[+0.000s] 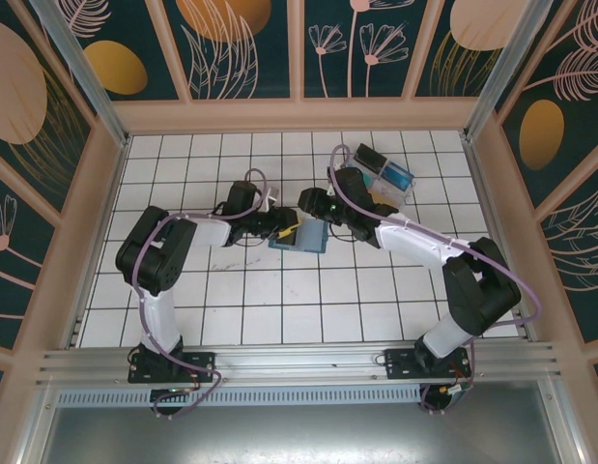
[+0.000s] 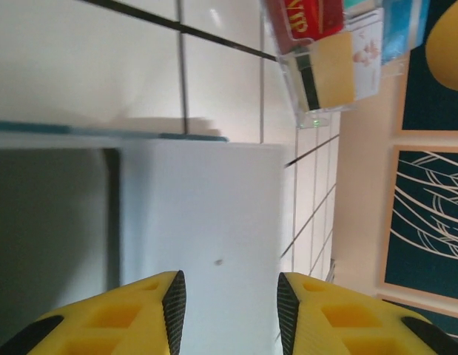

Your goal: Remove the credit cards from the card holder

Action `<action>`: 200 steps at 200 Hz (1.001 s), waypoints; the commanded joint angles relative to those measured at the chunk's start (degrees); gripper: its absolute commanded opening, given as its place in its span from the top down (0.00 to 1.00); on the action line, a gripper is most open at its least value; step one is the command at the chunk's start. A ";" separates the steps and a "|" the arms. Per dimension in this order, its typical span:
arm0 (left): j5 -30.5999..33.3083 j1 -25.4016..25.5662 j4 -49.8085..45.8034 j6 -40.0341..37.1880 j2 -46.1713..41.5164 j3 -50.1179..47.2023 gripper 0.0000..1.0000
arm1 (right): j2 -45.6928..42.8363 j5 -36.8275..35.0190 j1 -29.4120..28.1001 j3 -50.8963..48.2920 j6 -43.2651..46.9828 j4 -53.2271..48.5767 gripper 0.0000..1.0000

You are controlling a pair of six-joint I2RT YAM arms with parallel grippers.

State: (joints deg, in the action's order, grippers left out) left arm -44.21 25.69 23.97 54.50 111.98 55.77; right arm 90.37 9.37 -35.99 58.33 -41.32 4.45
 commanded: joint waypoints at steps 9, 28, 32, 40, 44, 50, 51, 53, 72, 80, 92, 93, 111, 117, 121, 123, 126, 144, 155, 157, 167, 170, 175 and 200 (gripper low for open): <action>-1.15 1.55 2.08 1.10 2.04 2.24 0.60 | -1.10 -2.77 0.24 -0.87 -1.59 -1.88 0.60; -0.18 1.56 -1.08 -0.93 1.44 2.86 0.63 | 0.33 -2.47 -0.02 0.56 -1.53 -3.66 0.62; 0.42 1.49 -3.26 -2.34 1.02 3.28 0.63 | 0.64 -2.43 -0.15 0.99 -1.45 -4.05 0.63; 3.14 1.34 -8.27 -5.42 -0.04 4.17 0.64 | 1.43 -2.17 -0.49 1.84 -1.22 -4.71 0.64; 4.64 1.29 -10.44 -6.94 -0.56 4.45 0.65 | 1.81 -2.08 -0.71 2.21 -1.12 -5.02 0.64; 6.40 1.13 -12.82 -8.31 -1.26 4.69 0.66 | 2.48 -2.07 -0.99 2.99 -1.00 -5.69 0.64; 6.63 1.12 -13.08 -8.51 -1.38 4.69 0.67 | 2.64 -2.03 -1.00 3.14 -0.98 -5.77 0.65; 6.97 1.05 -13.55 -8.70 -1.61 4.65 0.67 | 2.82 -1.99 -1.12 3.40 -0.96 -5.97 0.65; 5.97 0.81 -12.26 -8.43 -2.47 3.18 0.68 | 5.27 -1.55 -1.85 5.85 -0.85 -7.35 0.66; 4.48 0.76 -10.76 -7.55 -2.45 2.36 0.69 | 6.48 -1.24 -2.06 7.16 -1.21 -8.01 0.66; 4.93 0.71 -11.03 -7.63 -3.11 1.52 0.72 | 8.79 -0.71 -2.24 9.08 -2.09 -9.58 0.69; 5.14 0.69 -11.17 -7.64 -3.19 1.48 0.72 | 8.96 -0.69 -2.20 9.21 -2.14 -9.74 0.69; 8.78 -0.70 -14.87 -9.44 -5.52 0.43 0.75 | 11.65 0.50 -2.28 10.31 -3.57 -10.56 0.72; 9.68 -1.70 -15.46 -9.58 -6.52 0.31 0.77 | 12.31 0.82 -2.33 10.40 -4.03 -10.72 0.73; 10.08 -2.39 -15.65 -9.65 -7.13 -1.34 0.78 | 12.78 0.97 -2.27 10.49 -4.29 -10.98 0.73; 10.23 -2.68 -15.72 -9.69 -7.41 -1.71 0.78 | 13.00 1.06 -2.25 10.60 -4.36 -11.13 0.73; 10.42 -3.14 -15.84 -9.76 -7.92 -2.19 0.78 | 13.47 1.44 -2.25 10.79 -4.33 -11.40 0.73; 11.01 -4.97 -16.41 -10.64 -9.96 -3.80 0.79 | 15.42 4.22 -2.16 11.31 -4.09 -11.75 0.74; 11.33 -5.17 -17.06 -11.14 -9.75 -3.45 0.79 | 16.44 5.99 -2.07 11.41 -4.03 -11.91 0.74; 11.33 -5.20 -17.16 -11.25 -9.59 -3.40 0.80 | 16.64 6.33 -2.07 11.39 -4.13 -11.92 0.74; 11.38 -5.20 -17.55 -11.35 -8.56 -2.67 0.81 | 17.13 7.31 -1.90 10.99 -4.27 -11.68 0.75; 11.46 -5.19 -17.55 -11.35 -8.22 -2.44 0.81 | 17.27 7.53 -1.77 10.79 -4.38 -11.58 0.75; 11.67 -5.24 -17.55 -11.23 -7.60 -2.11 0.81 | 17.41 7.95 -1.60 10.47 -4.55 -11.29 0.75; 12.72 -5.16 -17.64 -10.78 -4.87 -0.35 0.83 | 18.47 10.73 -0.64 9.01 -5.19 -9.17 0.75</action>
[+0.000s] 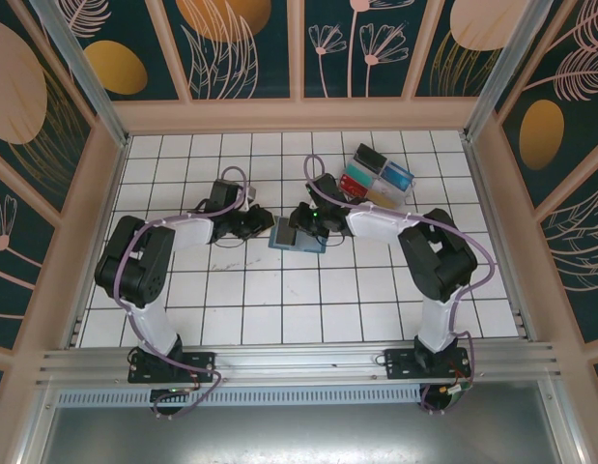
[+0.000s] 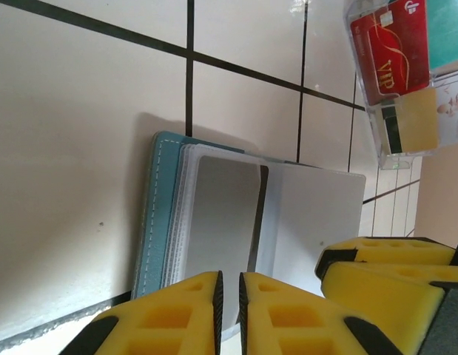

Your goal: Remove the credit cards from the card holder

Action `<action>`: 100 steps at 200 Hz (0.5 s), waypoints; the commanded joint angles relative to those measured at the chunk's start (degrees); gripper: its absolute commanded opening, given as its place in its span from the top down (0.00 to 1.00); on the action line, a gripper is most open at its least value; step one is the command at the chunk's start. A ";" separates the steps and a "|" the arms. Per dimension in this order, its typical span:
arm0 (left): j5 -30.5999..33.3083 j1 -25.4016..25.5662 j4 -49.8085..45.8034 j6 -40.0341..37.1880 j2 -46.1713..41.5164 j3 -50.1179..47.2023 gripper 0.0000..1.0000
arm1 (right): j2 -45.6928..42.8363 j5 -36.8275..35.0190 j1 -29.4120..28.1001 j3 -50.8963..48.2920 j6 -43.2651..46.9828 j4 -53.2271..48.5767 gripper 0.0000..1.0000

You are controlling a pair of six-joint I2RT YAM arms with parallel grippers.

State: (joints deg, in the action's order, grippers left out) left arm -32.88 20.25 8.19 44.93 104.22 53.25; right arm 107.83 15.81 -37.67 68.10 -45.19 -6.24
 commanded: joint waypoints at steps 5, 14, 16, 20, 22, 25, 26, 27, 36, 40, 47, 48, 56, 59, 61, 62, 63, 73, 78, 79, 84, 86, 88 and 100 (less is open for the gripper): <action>1.02 0.27 -1.66 -1.13 3.40 2.12 0.84 | 1.35 4.67 1.14 -0.77 -1.29 1.64 0.76; 0.36 0.23 -1.05 -0.73 4.07 4.24 0.84 | 1.82 5.37 1.30 -0.94 -1.05 2.13 0.77; 0.23 0.23 -0.95 -0.66 4.24 4.30 0.84 | 2.00 5.50 1.38 -0.95 -1.04 2.23 0.77; -0.01 0.24 -0.77 -0.63 4.48 4.55 0.85 | 2.25 5.73 1.42 -0.95 -0.98 2.30 0.77; -0.15 0.25 -0.73 -0.59 4.56 4.64 0.85 | 2.46 5.85 1.49 -0.95 -1.03 2.36 0.78; -0.39 0.28 -0.62 -0.55 4.71 4.77 0.85 | 2.70 6.01 1.55 -0.89 -0.96 2.23 0.78; -0.45 0.25 -0.58 -0.50 4.74 4.81 0.85 | 2.81 6.04 1.55 -0.88 -1.05 2.26 0.78; -0.48 0.24 -0.51 -0.48 4.84 4.87 0.85 | 2.90 6.10 1.59 -0.87 -1.04 2.27 0.78; -1.26 0.32 0.08 -0.16 5.23 4.87 0.86 | 3.41 6.29 1.81 -0.86 -1.05 2.45 0.78; -1.42 0.32 0.28 0.01 5.31 4.89 0.86 | 3.60 6.14 1.95 -0.94 -1.05 2.44 0.78; -1.63 0.35 0.50 0.24 5.53 4.89 0.86 | 3.95 5.63 2.06 -0.95 -1.13 2.23 0.79; -1.65 0.33 0.51 0.20 5.58 4.86 0.86 | 4.00 5.54 2.07 -0.99 -1.22 2.21 0.79; -1.52 0.34 0.36 0.18 5.79 4.86 0.86 | 4.25 4.84 2.14 -1.03 -1.21 1.90 0.79; -1.47 0.39 0.27 0.21 5.86 4.78 0.86 | 4.33 4.64 2.13 -1.03 -1.14 1.79 0.78; -1.35 0.40 0.21 0.17 5.93 4.80 0.86 | 4.39 4.51 2.18 -1.03 -1.13 1.72 0.79; -1.33 0.40 0.19 0.17 5.96 4.78 0.86 | 4.44 4.45 2.21 -1.03 -1.17 1.65 0.79; -1.32 0.40 0.18 0.16 5.98 4.77 0.85 | 4.42 4.34 2.23 -1.03 -1.15 1.66 0.78; -1.05 0.33 -0.12 0.09 6.32 4.59 0.86 | 4.55 3.72 2.20 -1.20 -1.09 1.56 0.78; -0.96 0.40 -0.31 0.14 6.53 4.45 0.86 | 4.62 3.62 2.21 -1.33 -1.02 1.66 0.77; -0.96 0.40 -0.34 0.10 6.61 4.47 0.86 | 4.60 3.62 2.23 -1.32 -0.98 1.71 0.77; -0.93 0.40 -0.36 0.03 6.78 4.31 0.86 | 4.74 3.65 2.27 -1.47 -0.98 1.76 0.77; -0.88 0.45 -0.36 0.06 6.89 4.25 0.86 | 4.80 3.69 2.26 -1.47 -0.98 1.76 0.77; -0.87 0.41 -0.41 -0.02 7.03 4.21 0.86 | 4.92 3.70 2.25 -1.54 -0.92 1.76 0.77; -0.89 0.54 -0.58 0.06 7.50 4.12 0.86 | 5.20 3.95 2.25 -1.69 -0.80 2.07 0.76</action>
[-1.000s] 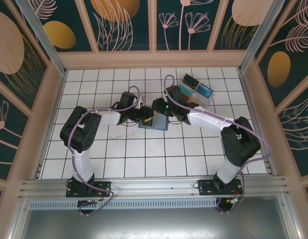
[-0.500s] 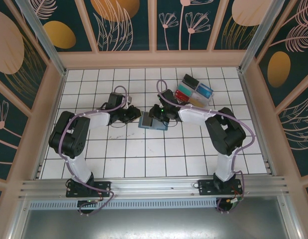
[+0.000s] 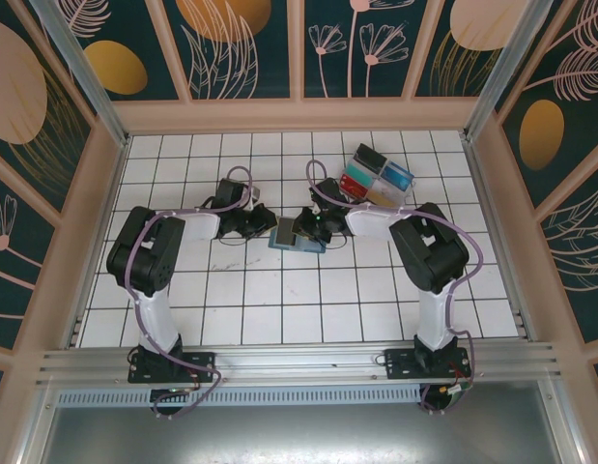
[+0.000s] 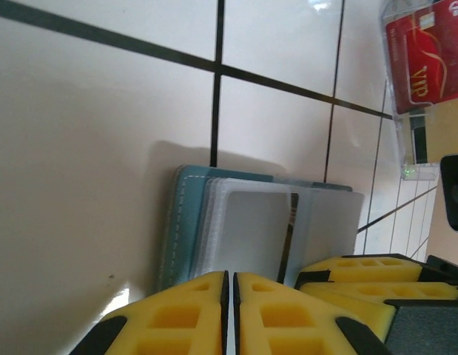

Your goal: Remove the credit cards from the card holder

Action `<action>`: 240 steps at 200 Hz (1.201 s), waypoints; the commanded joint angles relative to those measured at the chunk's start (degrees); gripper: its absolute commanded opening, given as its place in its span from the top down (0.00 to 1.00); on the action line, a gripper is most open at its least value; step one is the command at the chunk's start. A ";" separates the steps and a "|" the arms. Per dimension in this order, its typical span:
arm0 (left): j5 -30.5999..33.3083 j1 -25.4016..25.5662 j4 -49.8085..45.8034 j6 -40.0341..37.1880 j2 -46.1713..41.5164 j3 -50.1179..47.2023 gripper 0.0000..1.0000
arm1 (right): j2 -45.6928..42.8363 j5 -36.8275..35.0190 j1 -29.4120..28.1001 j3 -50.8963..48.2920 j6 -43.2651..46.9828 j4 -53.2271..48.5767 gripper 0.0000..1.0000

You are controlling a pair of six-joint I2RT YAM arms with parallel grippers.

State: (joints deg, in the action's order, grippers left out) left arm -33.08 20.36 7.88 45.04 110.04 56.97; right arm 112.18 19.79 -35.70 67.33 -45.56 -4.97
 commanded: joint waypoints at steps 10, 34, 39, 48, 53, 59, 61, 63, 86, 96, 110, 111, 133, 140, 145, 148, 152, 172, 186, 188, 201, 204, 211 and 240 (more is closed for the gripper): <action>-0.68 0.42 -0.50 0.03 2.07 0.40 0.86 | 1.06 0.16 0.29 -1.27 -0.49 1.18 0.77; -0.11 0.55 -0.89 0.08 2.41 0.16 0.87 | 1.40 0.73 0.37 -1.83 -0.42 2.36 0.78; 0.01 0.56 -1.00 0.05 2.47 0.07 0.88 | 1.46 0.90 0.45 -1.90 -0.34 2.63 0.78; 0.18 0.69 -1.35 0.07 2.64 -0.08 0.89 | 1.67 1.19 0.50 -1.94 -0.25 2.77 0.79; 0.29 0.77 -1.53 0.00 2.80 -0.21 0.89 | 1.80 1.45 0.53 -1.91 -0.11 2.98 0.79; 0.45 0.82 -1.63 -0.08 2.89 -0.45 0.89 | 1.95 1.86 0.55 -2.09 -0.01 3.43 0.80; 0.47 0.91 -1.68 -0.11 2.88 -0.54 0.89 | 1.98 1.97 0.59 -2.11 0.02 3.58 0.80; 0.54 0.98 -1.61 -0.19 2.94 -0.61 0.89 | 2.05 2.13 0.62 -2.11 0.03 3.70 0.80; 0.88 1.31 -1.55 -0.15 3.30 -2.32 0.90 | 2.56 3.28 0.64 -2.29 0.34 4.55 0.80; 1.21 1.32 -1.53 -0.15 3.43 -3.12 0.90 | 2.78 3.53 0.63 -2.33 0.36 4.79 0.80; 1.58 1.34 -1.39 -0.08 3.42 -4.02 0.90 | 2.96 4.26 0.76 -2.62 0.18 5.48 0.80; 1.60 1.30 -1.38 -0.10 3.38 -4.13 0.90 | 2.96 4.32 0.74 -2.63 0.11 5.58 0.80; 1.70 1.28 -1.18 -0.07 3.26 -5.17 0.90 | 2.70 5.30 0.72 -3.51 -0.02 7.58 0.83; 1.89 1.33 -1.20 -0.13 3.22 -5.28 0.90 | 2.68 5.36 0.85 -3.52 0.14 7.70 0.86; 1.93 1.31 -1.28 -0.15 3.17 -5.27 0.90 | 2.53 5.29 0.88 -3.52 0.21 7.65 0.88; 2.11 1.28 -1.37 -0.19 3.10 -5.29 0.89 | 2.43 5.20 0.82 -3.52 0.21 7.61 0.90; 2.28 1.26 -1.45 -0.32 3.07 -5.28 0.89 | 2.28 5.09 0.81 -3.57 0.24 7.69 0.92; 2.94 1.27 -2.37 -0.77 2.71 -4.60 0.88 | 0.87 4.78 0.98 -4.49 0.59 8.39 1.00; 3.67 1.27 -3.18 -1.26 2.20 -3.96 0.86 | -0.51 4.43 1.28 -5.43 0.89 8.70 1.00; 3.78 1.31 -3.32 -1.33 2.12 -3.90 0.85 | -0.72 4.39 1.30 -5.69 0.86 8.81 1.00; 4.53 1.26 -4.36 -1.83 1.75 -3.14 0.83 | -1.99 4.76 1.67 -6.78 1.13 9.35 1.00; 4.67 1.31 -4.51 -1.97 1.65 -3.02 0.83 | -2.24 4.85 1.83 -6.99 1.15 9.41 1.00; 4.81 1.26 -4.75 -2.10 1.46 -2.77 0.81 | -2.76 5.12 2.06 -7.57 1.27 9.45 1.00; 5.12 1.22 -5.23 -2.51 1.00 -2.22 0.79 | -5.06 6.19 3.41 -10.30 1.84 9.70 1.00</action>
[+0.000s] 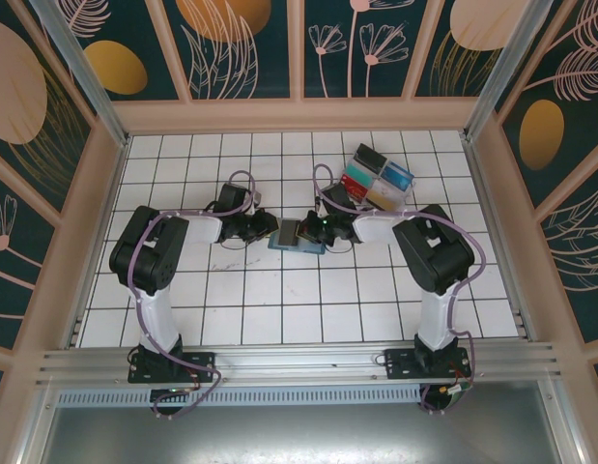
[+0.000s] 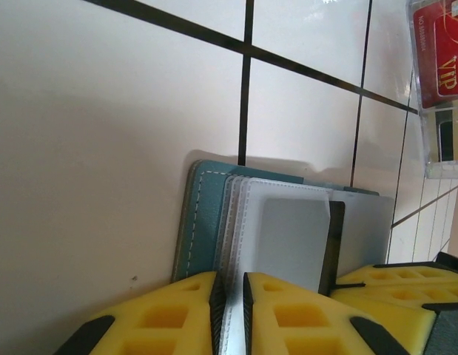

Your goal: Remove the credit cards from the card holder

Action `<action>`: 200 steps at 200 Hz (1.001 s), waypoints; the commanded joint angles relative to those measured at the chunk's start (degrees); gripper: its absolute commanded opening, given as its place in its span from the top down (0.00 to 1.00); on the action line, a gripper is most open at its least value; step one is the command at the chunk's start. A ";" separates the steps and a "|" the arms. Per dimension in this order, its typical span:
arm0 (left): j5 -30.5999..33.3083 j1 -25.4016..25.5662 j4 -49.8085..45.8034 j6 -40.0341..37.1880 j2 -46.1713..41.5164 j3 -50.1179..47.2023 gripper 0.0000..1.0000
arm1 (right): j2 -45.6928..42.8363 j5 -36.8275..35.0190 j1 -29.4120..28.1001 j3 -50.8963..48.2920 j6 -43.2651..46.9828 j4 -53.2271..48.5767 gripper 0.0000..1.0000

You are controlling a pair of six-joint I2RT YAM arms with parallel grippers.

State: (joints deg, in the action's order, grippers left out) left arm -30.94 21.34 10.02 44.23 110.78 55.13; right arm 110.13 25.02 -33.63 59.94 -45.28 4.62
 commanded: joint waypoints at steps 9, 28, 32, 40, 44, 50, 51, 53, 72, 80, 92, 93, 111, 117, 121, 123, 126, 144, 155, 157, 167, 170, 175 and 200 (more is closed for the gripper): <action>2.94 0.23 -7.47 -1.78 0.34 -0.29 0.79 | -3.64 1.40 1.75 -3.61 1.53 0.29 1.00; 2.82 0.19 -7.47 -1.95 0.38 -0.29 0.80 | -5.15 2.13 1.98 -4.95 1.75 0.47 1.00; 2.76 0.19 -7.47 -2.07 0.32 -0.25 0.80 | -5.54 2.23 1.99 -5.16 1.79 0.39 1.00; 2.71 0.19 -7.56 -2.13 0.18 -0.12 0.80 | -6.27 2.36 1.98 -5.57 2.01 0.28 1.00; 2.65 0.21 -7.64 -2.22 0.09 0.01 0.80 | -6.63 2.49 1.94 -5.74 2.08 0.34 1.00; 2.46 0.20 -7.65 -2.28 -0.12 0.22 0.80 | -7.23 2.66 1.99 -6.15 2.12 0.45 1.00; 2.37 0.20 -7.65 -2.29 -0.17 0.23 0.80 | -7.39 2.66 1.99 -6.19 2.16 0.46 1.00; 2.26 0.19 -7.65 -2.34 -0.23 0.26 0.80 | -7.65 2.76 1.99 -6.34 2.20 0.47 1.00; 1.03 0.19 -7.30 -2.38 -1.12 0.32 0.79 | -10.06 2.78 1.98 -7.68 2.66 0.81 1.00; 0.72 0.25 -7.30 -2.39 -1.63 2.27 0.79 | -11.04 2.60 3.62 -8.21 3.06 0.51 1.00; 0.37 0.15 -7.34 -2.47 -2.06 2.93 0.78 | -12.40 2.07 4.07 -8.88 3.41 -0.12 1.00; 0.36 0.13 -7.36 -2.47 -2.10 2.95 0.78 | -12.53 2.02 4.13 -8.92 3.43 -0.18 1.00; 0.03 0.05 -7.80 -2.48 -2.38 3.99 0.77 | -13.98 2.10 4.76 -9.90 3.83 -0.13 1.00; -0.10 0.01 -7.82 -2.48 -2.49 4.18 0.76 | -14.33 2.09 4.95 -10.10 3.89 -0.04 1.00; -0.09 0.01 -7.90 -2.45 -2.66 4.31 0.76 | -14.52 2.06 5.02 -10.19 3.96 -0.05 1.00; -0.13 0.04 -7.91 -2.46 -2.78 4.29 0.76 | -14.64 2.01 5.01 -10.19 3.97 -0.05 1.00; -0.02 0.02 -7.99 -2.35 -2.99 4.35 0.76 | -14.75 2.03 5.13 -10.20 4.03 -0.05 1.00; 0.22 -0.11 -8.00 -2.01 -4.58 4.37 0.70 | -15.99 2.27 5.34 -10.52 4.50 0.78 1.00; 0.24 -0.21 -7.84 -1.68 -6.02 4.13 0.67 | -17.02 2.86 5.49 -10.80 4.67 2.01 1.00; 0.21 -0.28 -7.76 -1.62 -6.26 4.07 0.66 | -17.26 3.00 5.52 -10.85 4.74 2.29 1.00; -0.74 -0.50 -6.93 -1.22 -7.80 3.61 0.61 | -18.46 3.86 5.67 -11.07 4.96 3.85 1.00; -1.23 -0.58 -6.51 -0.94 -8.30 3.32 0.59 | -18.82 4.24 5.68 -11.14 4.94 4.42 1.00; -2.30 -0.75 -5.26 -0.35 -9.16 2.75 0.54 | -19.34 4.89 5.82 -11.29 5.04 5.42 1.00; -8.58 -1.48 1.45 2.01 -12.25 0.93 0.32 | -21.45 11.07 6.73 -11.90 4.27 11.51 1.00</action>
State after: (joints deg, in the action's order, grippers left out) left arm -33.19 20.82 4.80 44.03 102.35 57.41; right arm 91.94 29.67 -28.01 48.84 -41.87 7.81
